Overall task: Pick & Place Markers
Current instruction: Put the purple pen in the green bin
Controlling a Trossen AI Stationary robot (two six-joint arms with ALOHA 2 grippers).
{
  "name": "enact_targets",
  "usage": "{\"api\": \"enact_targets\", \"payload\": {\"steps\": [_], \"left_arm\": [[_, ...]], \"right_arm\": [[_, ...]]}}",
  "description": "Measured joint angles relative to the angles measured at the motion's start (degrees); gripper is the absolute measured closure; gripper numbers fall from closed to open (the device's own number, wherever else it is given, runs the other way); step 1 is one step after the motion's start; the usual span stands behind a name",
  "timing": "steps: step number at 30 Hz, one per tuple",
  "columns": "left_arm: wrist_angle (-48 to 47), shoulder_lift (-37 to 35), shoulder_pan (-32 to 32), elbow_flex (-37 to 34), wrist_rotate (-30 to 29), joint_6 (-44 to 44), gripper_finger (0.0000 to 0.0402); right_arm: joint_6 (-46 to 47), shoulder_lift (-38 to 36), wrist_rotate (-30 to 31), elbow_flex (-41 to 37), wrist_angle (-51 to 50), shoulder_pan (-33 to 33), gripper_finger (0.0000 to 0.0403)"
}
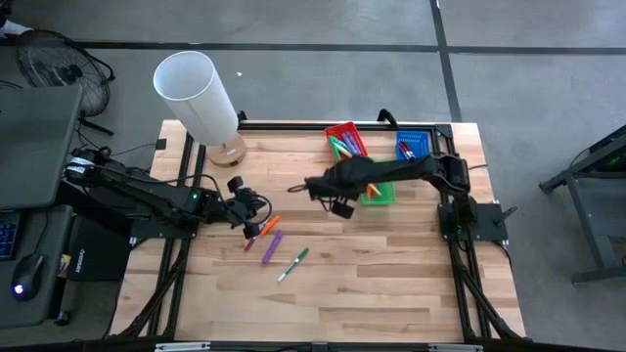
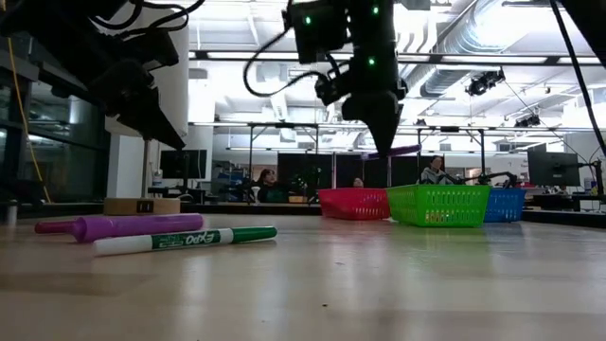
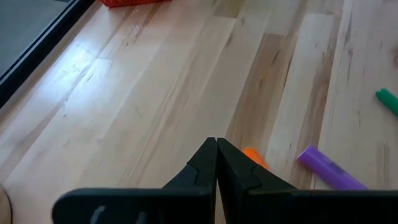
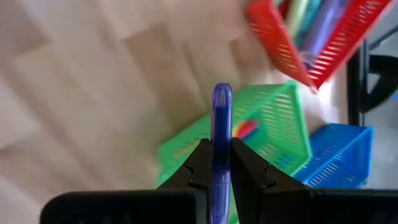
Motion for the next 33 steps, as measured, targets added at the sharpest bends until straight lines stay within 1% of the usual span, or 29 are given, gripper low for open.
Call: {"api": "enact_targets", "payload": {"steps": [10,12,14,17,20,23,25,28,31,33], "left_arm": [[-0.24,0.0,0.0,0.0,0.31,-0.11,0.0401],[-0.29,0.0,0.0,0.0,0.33,-0.13,0.0401],[-0.43,0.0,0.0,0.0,0.34,-0.15,0.0401],[-0.5,0.01,0.0,0.0,0.37,-0.33,0.0401],[-0.59,0.02,0.0,0.0,0.39,-0.33,0.0401],[-0.46,0.02,0.0,0.0,0.43,-0.36,0.0401],[-0.45,0.02,0.0,0.0,0.46,-0.79,0.0401],[-0.18,0.02,0.0,0.0,0.46,-1.39,0.0401],[0.38,0.02,0.0,0.0,0.46,-1.94,0.0401],[0.4,0.02,0.0,0.0,0.46,-2.75,0.0401]], "right_arm": [[-2.19,-0.07,-0.37,0.0,-1.28,-7.32,0.0378],[-2.13,-0.36,-0.55,-1.03,-1.24,-8.52,0.0378],[-2.06,-1.6,-1.79,-4.71,0.18,-9.78,0.0378],[-2.09,-5.19,-3.85,-13.6,6.82,-11.76,0.0378],[-1.62,-10.78,-6.48,-23.23,14.63,-13.51,0.0378],[-1.0,-16.64,-7.87,-31.13,22.5,-14.92,0.0378],[-0.43,-20.0,-8.46,-35.02,26.3,-15.83,0.0378],[-0.39,-24.06,-11.01,-39.92,32.28,-16.77,0.0378],[-0.26,-25.88,-13.2,-43.7,37.58,-17.01,0.0378],[0.02,-25.96,-13.51,-45.58,39.84,-16.95,0.0378]]}}
